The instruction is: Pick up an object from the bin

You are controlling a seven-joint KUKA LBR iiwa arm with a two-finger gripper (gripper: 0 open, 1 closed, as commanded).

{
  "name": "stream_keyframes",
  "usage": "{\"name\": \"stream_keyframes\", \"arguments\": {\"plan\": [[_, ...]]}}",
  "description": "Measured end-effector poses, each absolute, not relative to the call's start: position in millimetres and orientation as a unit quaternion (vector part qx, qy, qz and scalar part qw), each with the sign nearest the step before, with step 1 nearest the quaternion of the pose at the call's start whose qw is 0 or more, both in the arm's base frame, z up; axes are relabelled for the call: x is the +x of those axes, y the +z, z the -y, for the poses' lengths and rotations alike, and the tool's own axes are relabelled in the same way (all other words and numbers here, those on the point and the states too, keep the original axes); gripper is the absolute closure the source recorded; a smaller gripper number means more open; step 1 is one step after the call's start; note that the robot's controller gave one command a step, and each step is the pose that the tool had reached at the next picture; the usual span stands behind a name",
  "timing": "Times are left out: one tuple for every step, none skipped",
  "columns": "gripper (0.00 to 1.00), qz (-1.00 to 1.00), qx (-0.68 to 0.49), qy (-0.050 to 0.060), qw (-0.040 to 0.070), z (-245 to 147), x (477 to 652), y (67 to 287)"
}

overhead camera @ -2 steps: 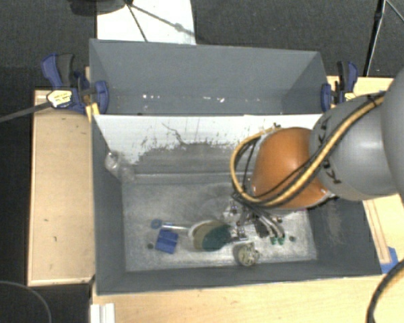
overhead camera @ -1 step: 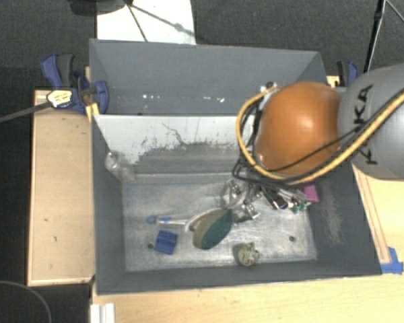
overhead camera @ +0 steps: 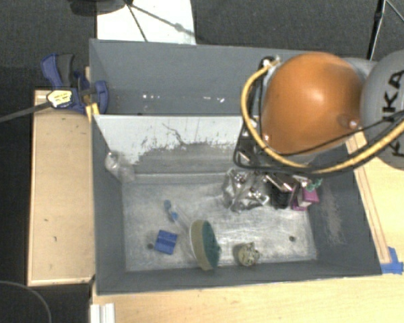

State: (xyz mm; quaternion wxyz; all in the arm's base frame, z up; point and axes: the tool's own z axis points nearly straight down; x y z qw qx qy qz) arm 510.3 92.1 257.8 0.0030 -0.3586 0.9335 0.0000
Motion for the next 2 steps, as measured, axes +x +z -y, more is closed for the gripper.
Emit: {"name": "stream_keyframes", "arguments": {"plan": [[1.00, -0.901, -0.433, 0.001, -0.002, -67.1, 511.7, 157.2], [0.00, -0.902, -0.431, 0.001, 0.001, -68.2, 512.9, 160.9]]}}
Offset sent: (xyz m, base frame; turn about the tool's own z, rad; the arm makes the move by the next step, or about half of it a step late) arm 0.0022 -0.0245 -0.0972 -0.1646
